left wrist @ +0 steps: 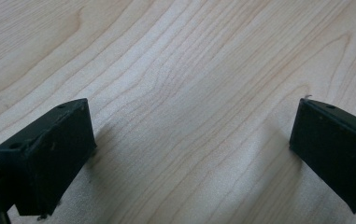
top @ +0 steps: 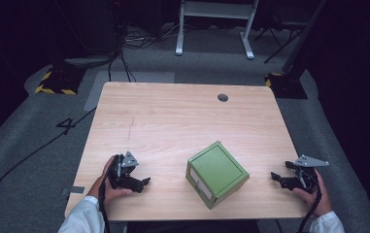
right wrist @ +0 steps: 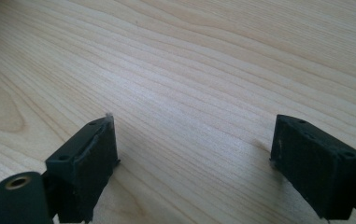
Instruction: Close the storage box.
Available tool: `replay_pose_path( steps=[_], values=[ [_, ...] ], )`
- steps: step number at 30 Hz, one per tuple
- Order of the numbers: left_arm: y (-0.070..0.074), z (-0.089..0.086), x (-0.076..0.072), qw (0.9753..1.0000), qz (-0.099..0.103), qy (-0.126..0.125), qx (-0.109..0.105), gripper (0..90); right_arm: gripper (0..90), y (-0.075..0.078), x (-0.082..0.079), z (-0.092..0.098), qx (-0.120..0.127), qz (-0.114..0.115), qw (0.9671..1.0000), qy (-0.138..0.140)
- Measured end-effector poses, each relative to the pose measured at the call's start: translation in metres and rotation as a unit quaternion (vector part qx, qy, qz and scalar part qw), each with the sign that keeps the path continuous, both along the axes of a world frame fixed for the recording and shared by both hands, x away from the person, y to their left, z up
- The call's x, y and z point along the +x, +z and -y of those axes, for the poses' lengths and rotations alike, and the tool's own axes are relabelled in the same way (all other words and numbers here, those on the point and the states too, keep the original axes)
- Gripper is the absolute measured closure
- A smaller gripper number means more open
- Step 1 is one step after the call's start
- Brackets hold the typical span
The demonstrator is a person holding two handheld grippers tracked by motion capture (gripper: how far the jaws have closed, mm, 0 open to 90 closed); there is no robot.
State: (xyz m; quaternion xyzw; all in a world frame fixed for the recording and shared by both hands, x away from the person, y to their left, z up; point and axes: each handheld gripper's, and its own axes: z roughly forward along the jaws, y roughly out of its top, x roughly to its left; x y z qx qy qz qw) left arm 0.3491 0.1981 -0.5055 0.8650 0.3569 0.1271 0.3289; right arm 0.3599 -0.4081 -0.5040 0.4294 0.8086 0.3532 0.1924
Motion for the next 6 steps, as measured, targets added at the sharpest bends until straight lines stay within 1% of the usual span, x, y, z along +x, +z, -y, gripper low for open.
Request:
replay_pose_path(
  steps=[6],
  values=[
    [-0.0002, 0.0002, 0.0013, 1.0000, -0.002, 0.003, -0.003, 0.2, 14.5, 0.0000, 0.0000, 0.0000, -0.001, 0.001, 1.0000, 0.000]
  ],
)
